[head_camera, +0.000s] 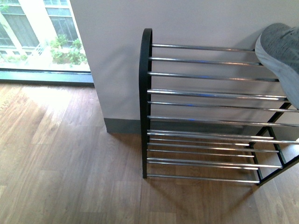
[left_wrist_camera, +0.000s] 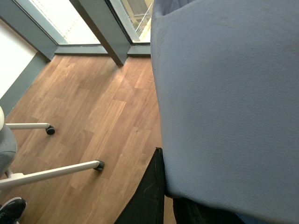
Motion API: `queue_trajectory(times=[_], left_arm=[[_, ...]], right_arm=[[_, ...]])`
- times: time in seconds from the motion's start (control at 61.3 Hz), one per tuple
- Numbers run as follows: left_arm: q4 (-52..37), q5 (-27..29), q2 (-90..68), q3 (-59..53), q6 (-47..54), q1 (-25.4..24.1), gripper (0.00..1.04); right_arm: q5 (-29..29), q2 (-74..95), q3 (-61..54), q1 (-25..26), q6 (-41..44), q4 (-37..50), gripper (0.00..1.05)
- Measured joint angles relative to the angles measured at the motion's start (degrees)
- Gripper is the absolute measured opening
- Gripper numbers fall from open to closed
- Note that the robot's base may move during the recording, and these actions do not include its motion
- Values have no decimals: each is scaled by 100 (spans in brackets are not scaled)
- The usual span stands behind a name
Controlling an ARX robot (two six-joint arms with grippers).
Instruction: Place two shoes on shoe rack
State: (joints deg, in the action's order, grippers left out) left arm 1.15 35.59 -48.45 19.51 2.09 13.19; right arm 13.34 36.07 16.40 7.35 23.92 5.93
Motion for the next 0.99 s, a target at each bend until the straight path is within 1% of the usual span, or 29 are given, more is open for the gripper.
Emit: queue_trajectory(times=[0.13, 0.147, 0.179, 0.196, 0.245, 0.31, 0.391, 0.473, 0.571, 0.652, 0.783, 0.848, 0.995], left_arm=[[-2, 2, 0, 0, 0, 0, 2], [0, 0, 0, 0, 0, 0, 2], [-2, 2, 0, 0, 0, 0, 2], [-2, 2, 0, 0, 0, -2, 2], [-2, 0, 0, 0, 0, 0, 2], [-2, 0, 0, 0, 0, 0, 2], [-2, 0, 0, 0, 0, 0, 2], [-2, 0, 0, 0, 0, 0, 2], [-2, 0, 0, 0, 0, 0, 2], [-2, 0, 0, 0, 0, 0, 2], [-2, 0, 0, 0, 0, 0, 2], [-2, 0, 0, 0, 0, 0, 2], [-2, 0, 0, 0, 0, 0, 2]], right_arm=[[2, 2, 0, 0, 0, 0, 1], [105, 7, -4, 11, -74, 48, 1], [520, 96, -59, 2, -323, 446, 1], [619, 164, -63, -57, -431, 643, 1], [581, 343, -31, -267, -721, 981, 1], [260, 745, 105, -739, -1067, 1388, 1], [-190, 1292, 308, -1263, -1252, 1805, 1], [-750, 2304, 654, -1950, -1408, 2430, 1], [-1169, 3449, 1143, -2413, -1510, 2717, 1], [-1423, 4166, 1464, -2551, -1510, 2774, 1], [-1773, 5042, 1867, -2579, -1368, 2848, 1], [-2037, 5670, 2186, -2511, -1165, 2920, 1], [-2326, 6583, 2728, -2308, -855, 2909, 1]])
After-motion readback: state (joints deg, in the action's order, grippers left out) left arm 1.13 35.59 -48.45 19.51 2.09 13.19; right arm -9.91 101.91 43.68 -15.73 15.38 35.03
